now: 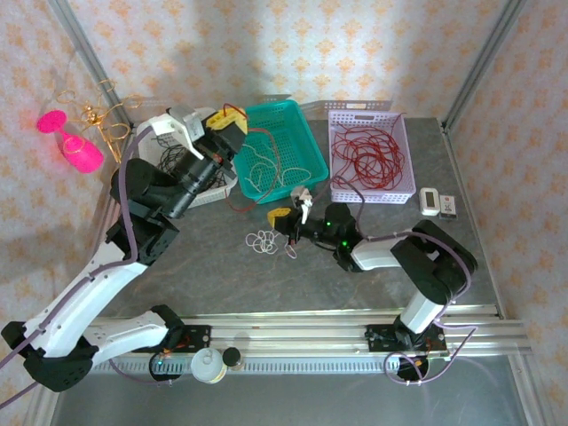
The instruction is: Untangle the cables
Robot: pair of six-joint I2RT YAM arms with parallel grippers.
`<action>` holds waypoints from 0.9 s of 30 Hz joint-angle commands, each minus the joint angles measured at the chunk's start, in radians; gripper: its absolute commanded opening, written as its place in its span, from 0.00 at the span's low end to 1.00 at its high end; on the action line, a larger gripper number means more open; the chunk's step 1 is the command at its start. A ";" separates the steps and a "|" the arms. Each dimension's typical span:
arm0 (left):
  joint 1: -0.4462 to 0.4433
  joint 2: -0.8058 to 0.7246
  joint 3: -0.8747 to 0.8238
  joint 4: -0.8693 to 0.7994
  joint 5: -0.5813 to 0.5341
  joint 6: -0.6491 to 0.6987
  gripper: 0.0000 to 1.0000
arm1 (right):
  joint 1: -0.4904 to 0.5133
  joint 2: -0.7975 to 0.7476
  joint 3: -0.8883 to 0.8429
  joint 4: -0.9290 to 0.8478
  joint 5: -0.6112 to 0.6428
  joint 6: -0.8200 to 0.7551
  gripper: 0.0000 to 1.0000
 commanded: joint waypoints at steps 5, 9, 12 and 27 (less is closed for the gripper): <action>-0.003 0.025 0.009 0.066 -0.011 0.033 0.00 | -0.001 -0.287 -0.096 -0.144 0.105 -0.151 0.36; -0.004 0.037 -0.008 0.079 0.004 0.013 0.00 | -0.003 -0.425 -0.115 -0.143 0.065 -0.204 0.46; -0.004 0.049 -0.019 0.073 0.032 -0.010 0.00 | -0.015 -0.508 -0.074 -0.180 0.036 -0.209 0.51; -0.003 0.050 -0.087 -0.036 0.068 -0.015 0.00 | -0.157 -0.562 0.310 -0.596 -0.331 -0.153 0.66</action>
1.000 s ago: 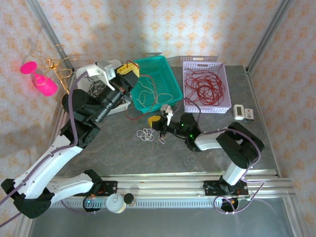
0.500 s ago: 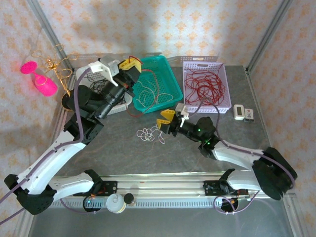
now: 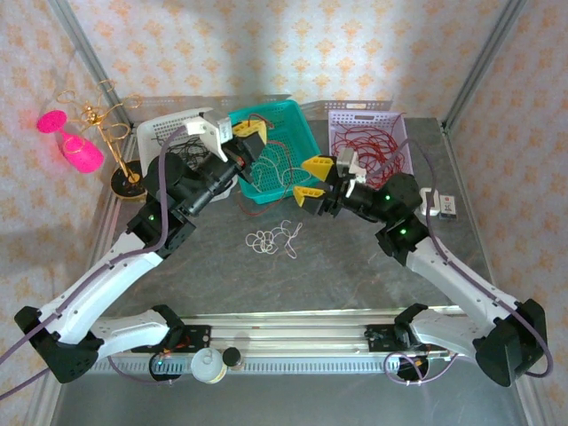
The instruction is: Untangle the cables
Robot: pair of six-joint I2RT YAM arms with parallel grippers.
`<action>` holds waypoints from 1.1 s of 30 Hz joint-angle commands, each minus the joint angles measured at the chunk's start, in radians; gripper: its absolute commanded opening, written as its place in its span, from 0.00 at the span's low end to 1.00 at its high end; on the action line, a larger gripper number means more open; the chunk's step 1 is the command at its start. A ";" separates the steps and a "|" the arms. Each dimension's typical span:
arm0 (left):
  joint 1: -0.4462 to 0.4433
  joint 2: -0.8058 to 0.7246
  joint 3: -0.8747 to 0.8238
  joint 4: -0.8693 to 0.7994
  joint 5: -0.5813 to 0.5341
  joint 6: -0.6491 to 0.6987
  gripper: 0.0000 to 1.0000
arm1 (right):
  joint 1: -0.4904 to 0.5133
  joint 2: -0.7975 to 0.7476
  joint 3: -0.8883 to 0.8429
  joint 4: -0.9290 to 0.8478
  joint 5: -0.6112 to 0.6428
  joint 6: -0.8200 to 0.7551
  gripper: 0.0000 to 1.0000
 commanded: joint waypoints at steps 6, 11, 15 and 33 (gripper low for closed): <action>-0.004 -0.011 -0.023 -0.009 0.046 -0.019 0.00 | 0.000 0.124 0.130 -0.060 -0.047 0.091 0.64; -0.004 -0.012 -0.023 -0.012 0.047 -0.021 0.00 | 0.001 0.210 0.166 -0.049 -0.022 0.125 0.55; -0.004 -0.009 -0.026 -0.017 0.033 -0.021 0.00 | 0.000 0.230 0.164 -0.033 0.031 0.165 0.28; -0.004 -0.125 -0.270 -0.018 0.029 -0.117 0.77 | -0.215 0.209 0.448 -0.654 0.521 0.309 0.00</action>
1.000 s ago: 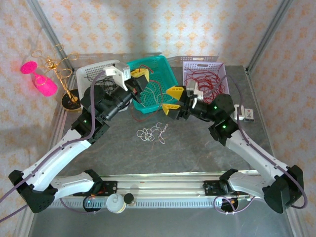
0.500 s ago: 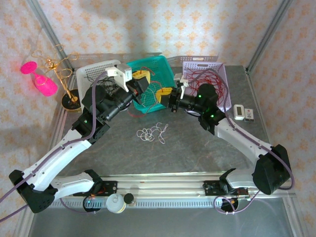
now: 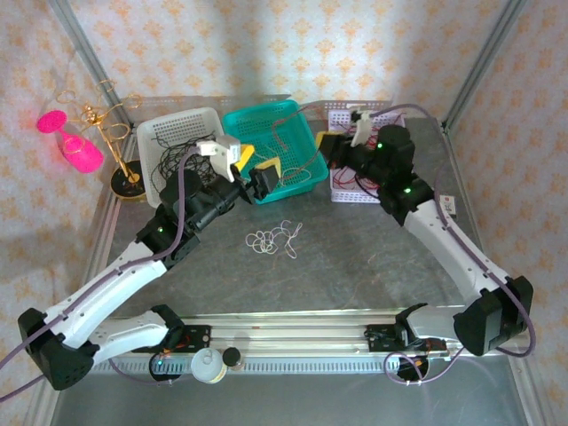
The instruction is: Untangle the cables
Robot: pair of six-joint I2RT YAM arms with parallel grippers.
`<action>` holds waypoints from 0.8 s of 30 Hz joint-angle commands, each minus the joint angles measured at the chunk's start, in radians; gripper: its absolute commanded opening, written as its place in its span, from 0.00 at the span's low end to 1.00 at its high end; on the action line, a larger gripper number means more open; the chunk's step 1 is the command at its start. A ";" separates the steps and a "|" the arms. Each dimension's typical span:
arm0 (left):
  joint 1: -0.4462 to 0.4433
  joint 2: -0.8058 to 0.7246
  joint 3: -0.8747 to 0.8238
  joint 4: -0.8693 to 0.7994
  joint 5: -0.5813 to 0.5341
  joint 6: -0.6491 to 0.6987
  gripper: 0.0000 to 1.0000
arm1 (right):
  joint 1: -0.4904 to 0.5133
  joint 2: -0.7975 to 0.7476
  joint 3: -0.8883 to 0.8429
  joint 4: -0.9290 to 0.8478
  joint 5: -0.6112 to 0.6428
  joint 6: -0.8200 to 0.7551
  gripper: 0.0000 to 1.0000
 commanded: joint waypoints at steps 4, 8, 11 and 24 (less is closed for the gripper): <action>-0.004 -0.119 -0.146 -0.025 0.033 -0.080 0.75 | -0.167 0.051 0.133 -0.186 0.256 0.028 0.00; -0.004 -0.175 -0.219 -0.078 0.046 -0.121 0.72 | -0.260 0.109 0.144 -0.196 0.371 0.006 0.00; -0.004 -0.229 -0.269 -0.090 0.028 -0.146 0.72 | -0.303 0.177 0.158 -0.220 0.433 -0.030 0.00; -0.004 -0.255 -0.303 -0.129 0.024 -0.153 0.70 | -0.380 0.514 0.275 -0.236 0.330 -0.082 0.00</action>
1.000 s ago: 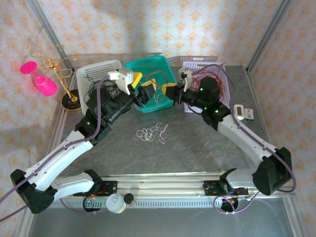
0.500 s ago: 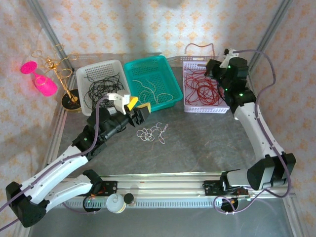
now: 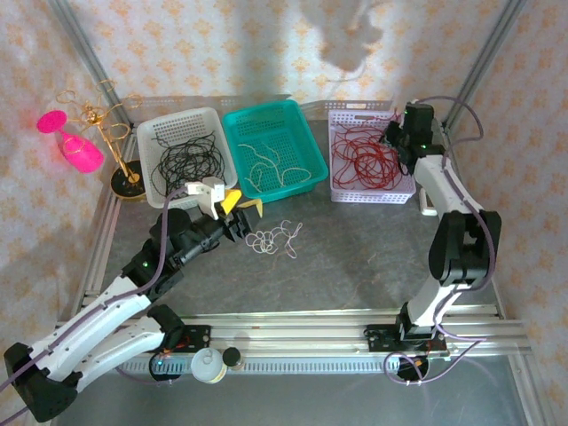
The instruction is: Untangle the cables
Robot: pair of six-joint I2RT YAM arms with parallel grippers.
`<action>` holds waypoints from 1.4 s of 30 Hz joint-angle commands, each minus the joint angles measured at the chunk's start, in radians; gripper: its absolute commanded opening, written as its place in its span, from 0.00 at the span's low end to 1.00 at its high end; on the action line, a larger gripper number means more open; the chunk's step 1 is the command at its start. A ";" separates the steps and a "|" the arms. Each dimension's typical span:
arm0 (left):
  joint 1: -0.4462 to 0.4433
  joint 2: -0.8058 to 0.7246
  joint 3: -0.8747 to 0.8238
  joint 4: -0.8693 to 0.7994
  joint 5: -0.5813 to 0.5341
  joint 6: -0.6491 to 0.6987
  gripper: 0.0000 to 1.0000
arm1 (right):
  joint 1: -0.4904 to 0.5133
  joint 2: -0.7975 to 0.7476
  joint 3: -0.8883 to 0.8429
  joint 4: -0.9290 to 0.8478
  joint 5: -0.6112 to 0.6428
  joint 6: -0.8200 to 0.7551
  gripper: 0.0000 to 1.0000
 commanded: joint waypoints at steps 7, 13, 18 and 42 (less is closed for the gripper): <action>-0.004 0.048 -0.008 -0.011 0.027 -0.035 0.70 | -0.010 0.161 0.010 0.055 -0.105 0.004 0.05; -0.003 0.086 0.002 -0.030 0.010 -0.036 0.70 | -0.018 0.219 0.021 0.060 -0.051 -0.029 0.28; -0.004 0.128 0.000 -0.026 0.010 -0.048 0.70 | -0.019 0.211 0.037 0.038 -0.024 -0.062 0.40; -0.004 0.166 -0.013 -0.086 -0.057 -0.089 0.68 | 0.022 -0.233 -0.212 0.048 0.033 -0.019 0.40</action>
